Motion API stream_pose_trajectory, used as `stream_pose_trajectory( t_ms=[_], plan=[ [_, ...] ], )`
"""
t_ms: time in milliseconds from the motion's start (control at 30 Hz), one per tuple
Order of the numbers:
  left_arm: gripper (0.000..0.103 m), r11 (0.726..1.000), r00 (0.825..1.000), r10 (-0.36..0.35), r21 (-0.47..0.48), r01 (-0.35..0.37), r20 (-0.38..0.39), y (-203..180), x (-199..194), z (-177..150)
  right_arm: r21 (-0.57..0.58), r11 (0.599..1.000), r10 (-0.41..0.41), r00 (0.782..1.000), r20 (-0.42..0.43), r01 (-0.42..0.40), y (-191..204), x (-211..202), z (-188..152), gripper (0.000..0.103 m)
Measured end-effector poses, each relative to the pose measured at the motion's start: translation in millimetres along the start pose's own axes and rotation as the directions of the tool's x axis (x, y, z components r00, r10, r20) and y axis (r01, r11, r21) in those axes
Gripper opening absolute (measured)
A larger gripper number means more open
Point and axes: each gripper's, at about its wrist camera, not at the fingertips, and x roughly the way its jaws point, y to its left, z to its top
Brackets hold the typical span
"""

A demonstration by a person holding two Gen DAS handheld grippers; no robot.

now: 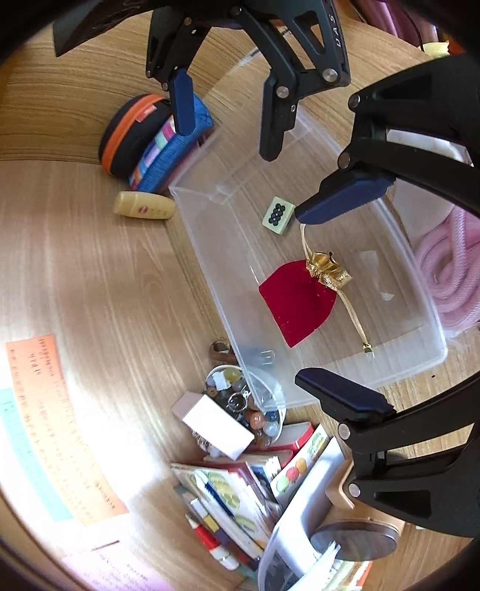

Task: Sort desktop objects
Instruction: 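Withdraw both grippers from the box toward the cluttered desk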

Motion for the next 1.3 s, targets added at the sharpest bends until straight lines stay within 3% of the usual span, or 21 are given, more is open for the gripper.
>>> stream_pose_trajectory(
  t_ms=[67, 133, 633, 933, 1300],
  plan=[
    [0.081, 1.0, 1.0, 0.015, -0.001, -0.015, 0.018, 0, -7, -1, 0.001, 1.0, -0.008, 1.0, 0.016, 0.008, 2, -9, -3, 0.078],
    [0.095, 0.999, 0.999, 0.033, -0.011, -0.033, 0.039, 0, -14, -3, 0.006, 1.0, -0.005, 1.0, 0.026, 0.005, 5, -18, -6, 0.081],
    [0.1, 0.989, 0.968, 0.134, -0.087, -0.118, 0.211, 7, -85, -35, 0.018, 0.996, -0.089, 0.984, 0.154, 0.087, 34, -85, -48, 0.085],
    [0.101, 0.975, 0.941, 0.216, -0.114, -0.192, 0.262, -1, -110, -74, 0.04, 0.995, -0.096, 0.982, 0.165, 0.09, 45, -94, -83, 0.086],
    [0.101, 0.979, 0.961, 0.168, -0.148, -0.137, 0.221, -9, -102, -122, 0.063, 0.997, -0.041, 0.992, 0.117, 0.034, 63, -75, -123, 0.086]
  ],
)
